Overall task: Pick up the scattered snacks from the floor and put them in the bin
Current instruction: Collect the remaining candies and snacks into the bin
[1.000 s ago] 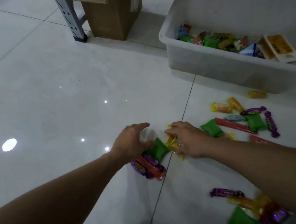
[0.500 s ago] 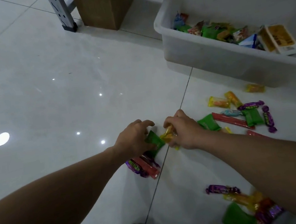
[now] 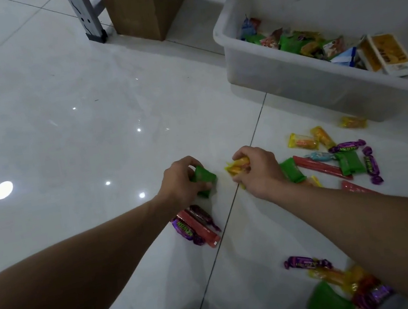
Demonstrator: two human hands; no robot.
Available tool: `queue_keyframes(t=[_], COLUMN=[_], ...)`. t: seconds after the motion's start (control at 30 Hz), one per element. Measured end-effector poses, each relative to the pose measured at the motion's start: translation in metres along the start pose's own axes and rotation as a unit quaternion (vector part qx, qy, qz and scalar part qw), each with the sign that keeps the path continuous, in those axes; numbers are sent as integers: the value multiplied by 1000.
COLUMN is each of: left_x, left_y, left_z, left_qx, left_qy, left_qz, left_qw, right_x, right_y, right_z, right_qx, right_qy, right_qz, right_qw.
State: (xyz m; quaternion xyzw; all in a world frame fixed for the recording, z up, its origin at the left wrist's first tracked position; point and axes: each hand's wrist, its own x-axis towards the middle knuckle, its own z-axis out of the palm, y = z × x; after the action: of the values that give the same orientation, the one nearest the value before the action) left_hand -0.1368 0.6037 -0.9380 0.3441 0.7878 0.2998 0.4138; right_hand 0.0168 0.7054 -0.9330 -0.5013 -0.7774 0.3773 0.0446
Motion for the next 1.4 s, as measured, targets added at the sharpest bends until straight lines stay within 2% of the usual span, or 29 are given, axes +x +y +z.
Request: queue_keyframes(t=[0.37, 0.57, 0.83, 1.0, 1.17, 1.4], left_x=[22, 36, 51, 69, 102, 150], left_y=[37, 92, 190, 243, 282, 304], left_z=[-18, -47, -68, -59, -23, 34], left_qx=[-202, -260, -304, -290, -282, -288], left_qy=[85, 111, 115, 100, 88, 60], left_qz=[4, 48, 121, 136, 115, 111], left_qw=[976, 958, 938, 942, 948, 949], right_x=[19, 40, 67, 73, 81, 101], right_y=[-47, -84, -129, -112, -66, -1], right_z=[-39, -82, -191, -224, -241, -271], right_qx=[179, 208, 192, 219, 267, 251], right_qy=[116, 152, 233, 258, 288, 304], right_qz=[39, 16, -29, -25, 18, 60], right_qw=[976, 966, 953, 941, 920, 917])
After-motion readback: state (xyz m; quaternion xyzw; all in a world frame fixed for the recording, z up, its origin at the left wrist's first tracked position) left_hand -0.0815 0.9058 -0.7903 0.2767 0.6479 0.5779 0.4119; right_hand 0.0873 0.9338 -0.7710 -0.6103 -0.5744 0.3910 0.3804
